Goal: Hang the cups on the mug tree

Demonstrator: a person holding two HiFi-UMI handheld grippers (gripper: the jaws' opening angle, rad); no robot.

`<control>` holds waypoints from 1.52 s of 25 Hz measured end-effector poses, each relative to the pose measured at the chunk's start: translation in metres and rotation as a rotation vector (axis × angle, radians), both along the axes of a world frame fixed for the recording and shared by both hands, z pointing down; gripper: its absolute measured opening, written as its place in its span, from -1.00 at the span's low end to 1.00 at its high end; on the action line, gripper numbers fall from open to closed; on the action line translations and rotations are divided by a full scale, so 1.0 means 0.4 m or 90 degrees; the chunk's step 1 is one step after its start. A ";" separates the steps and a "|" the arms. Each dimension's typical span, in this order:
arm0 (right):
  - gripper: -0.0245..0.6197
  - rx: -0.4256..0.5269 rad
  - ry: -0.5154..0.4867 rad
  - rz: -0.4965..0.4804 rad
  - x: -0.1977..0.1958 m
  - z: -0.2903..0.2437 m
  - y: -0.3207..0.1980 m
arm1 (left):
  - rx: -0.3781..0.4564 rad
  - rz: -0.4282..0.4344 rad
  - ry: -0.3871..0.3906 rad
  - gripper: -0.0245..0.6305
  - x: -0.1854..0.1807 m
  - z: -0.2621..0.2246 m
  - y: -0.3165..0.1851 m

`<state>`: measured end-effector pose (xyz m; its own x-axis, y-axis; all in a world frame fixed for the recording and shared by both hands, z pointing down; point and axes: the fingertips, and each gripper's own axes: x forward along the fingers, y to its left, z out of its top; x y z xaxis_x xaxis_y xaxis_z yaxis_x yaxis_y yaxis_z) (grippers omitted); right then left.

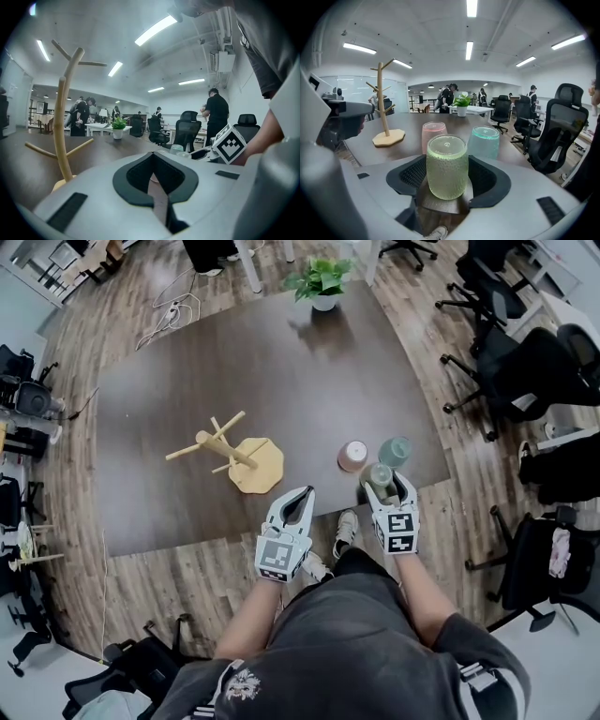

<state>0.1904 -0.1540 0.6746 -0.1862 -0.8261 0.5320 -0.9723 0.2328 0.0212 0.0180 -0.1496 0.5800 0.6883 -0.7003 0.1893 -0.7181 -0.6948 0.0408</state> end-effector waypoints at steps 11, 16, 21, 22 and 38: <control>0.00 0.066 -0.074 0.009 -0.026 -0.108 0.047 | 0.012 0.014 0.007 -0.90 -0.012 -0.005 0.050; 0.00 0.092 -0.135 -0.004 -0.077 -0.184 0.066 | 0.004 -0.019 0.026 -0.90 -0.055 -0.014 0.067; 0.00 0.103 -0.222 -0.022 -0.165 -0.239 0.054 | 0.008 -0.050 0.030 -0.91 -0.121 -0.031 0.090; 0.00 0.102 -0.244 -0.024 -0.182 -0.244 0.046 | 0.010 -0.060 0.036 -0.91 -0.137 -0.038 0.090; 0.00 0.053 -0.435 -0.090 -0.393 -0.289 -0.135 | 0.030 -0.204 0.062 -0.90 -0.321 -0.086 0.021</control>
